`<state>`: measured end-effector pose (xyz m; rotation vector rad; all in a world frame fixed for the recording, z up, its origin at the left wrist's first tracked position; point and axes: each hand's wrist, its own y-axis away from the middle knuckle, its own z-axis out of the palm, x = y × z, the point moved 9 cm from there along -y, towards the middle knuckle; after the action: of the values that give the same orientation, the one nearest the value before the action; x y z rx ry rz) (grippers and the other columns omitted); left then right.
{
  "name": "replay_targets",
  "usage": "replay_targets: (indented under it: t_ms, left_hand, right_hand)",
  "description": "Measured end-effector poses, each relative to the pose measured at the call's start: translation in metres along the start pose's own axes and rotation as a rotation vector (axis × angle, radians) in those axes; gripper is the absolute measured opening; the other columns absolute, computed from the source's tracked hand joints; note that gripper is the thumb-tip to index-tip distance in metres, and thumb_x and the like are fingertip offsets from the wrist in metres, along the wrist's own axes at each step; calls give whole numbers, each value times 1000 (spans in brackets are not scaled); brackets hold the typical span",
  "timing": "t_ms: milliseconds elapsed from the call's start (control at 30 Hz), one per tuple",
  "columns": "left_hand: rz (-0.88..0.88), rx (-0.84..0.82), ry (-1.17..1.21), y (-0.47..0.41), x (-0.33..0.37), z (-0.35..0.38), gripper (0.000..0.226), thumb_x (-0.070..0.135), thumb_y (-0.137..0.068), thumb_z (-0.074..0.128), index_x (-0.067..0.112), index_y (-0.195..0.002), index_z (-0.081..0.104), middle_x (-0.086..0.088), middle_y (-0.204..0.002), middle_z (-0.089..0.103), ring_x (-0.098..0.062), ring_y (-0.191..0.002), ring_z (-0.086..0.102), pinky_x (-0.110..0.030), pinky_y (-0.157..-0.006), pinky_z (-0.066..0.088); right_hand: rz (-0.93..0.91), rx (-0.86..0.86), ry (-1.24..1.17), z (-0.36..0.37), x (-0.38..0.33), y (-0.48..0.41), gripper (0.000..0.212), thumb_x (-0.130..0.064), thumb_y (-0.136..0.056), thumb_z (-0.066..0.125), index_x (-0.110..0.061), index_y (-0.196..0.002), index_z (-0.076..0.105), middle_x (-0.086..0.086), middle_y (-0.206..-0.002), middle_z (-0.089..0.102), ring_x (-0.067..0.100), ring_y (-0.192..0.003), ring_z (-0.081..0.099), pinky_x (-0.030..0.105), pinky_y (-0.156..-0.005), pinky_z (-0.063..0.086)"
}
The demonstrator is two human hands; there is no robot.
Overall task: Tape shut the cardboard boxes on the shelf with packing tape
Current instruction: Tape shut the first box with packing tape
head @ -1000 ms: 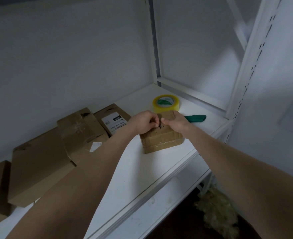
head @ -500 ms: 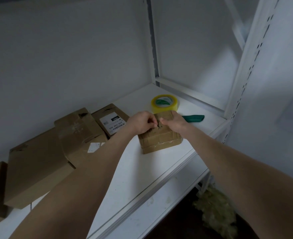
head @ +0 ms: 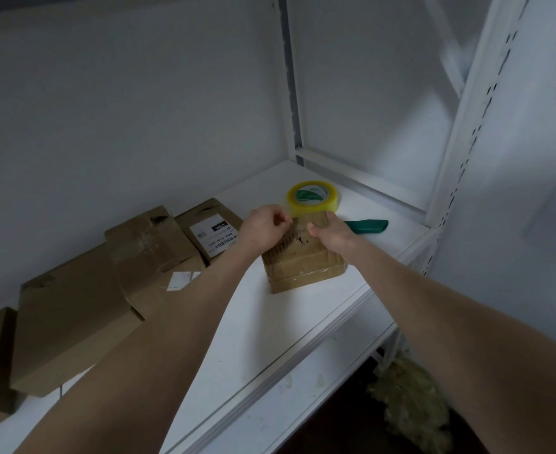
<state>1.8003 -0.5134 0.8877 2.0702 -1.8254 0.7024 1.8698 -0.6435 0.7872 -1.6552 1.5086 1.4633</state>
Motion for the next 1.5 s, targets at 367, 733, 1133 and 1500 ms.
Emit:
replay_targets:
  t_ms: [367,733,1133,1500]
  left_hand:
    - [-279,-264,69,11,8,26,27,14,-92,56,9,-68,65,-1,-60,62,-8,-44,51,-18,-43,46]
    - [-501,-208,246,18,3,35,33,9,-95,53,1,-63,59,-3,-36,56,-9,-27,50,-18,-34,45]
    - [-397,-90,137,14,-1,26,21,18,-83,66,5,-66,69,0,-47,63,-8,-39,58,-24,-51,56]
    - [201,6,-333,55,0,16,39,33,-96,45,24,-132,57,-7,-111,51,-23,-105,50,-36,-87,46]
  right_hand:
    - [-27,24,57,-1,-4,3,68,-40,-98,51,-20,-155,18,9,-151,40,31,-132,46,46,-109,40]
    - [-57,18,47,-1,-6,5,64,-41,-96,52,-18,-150,28,11,-144,48,31,-127,50,46,-105,43]
    - [-33,28,38,-1,-3,3,66,-42,-96,53,-21,-152,25,9,-147,45,31,-129,48,47,-107,42]
    - [-10,27,19,-2,-1,5,67,-43,-96,53,-22,-152,24,8,-149,42,31,-132,46,49,-107,42]
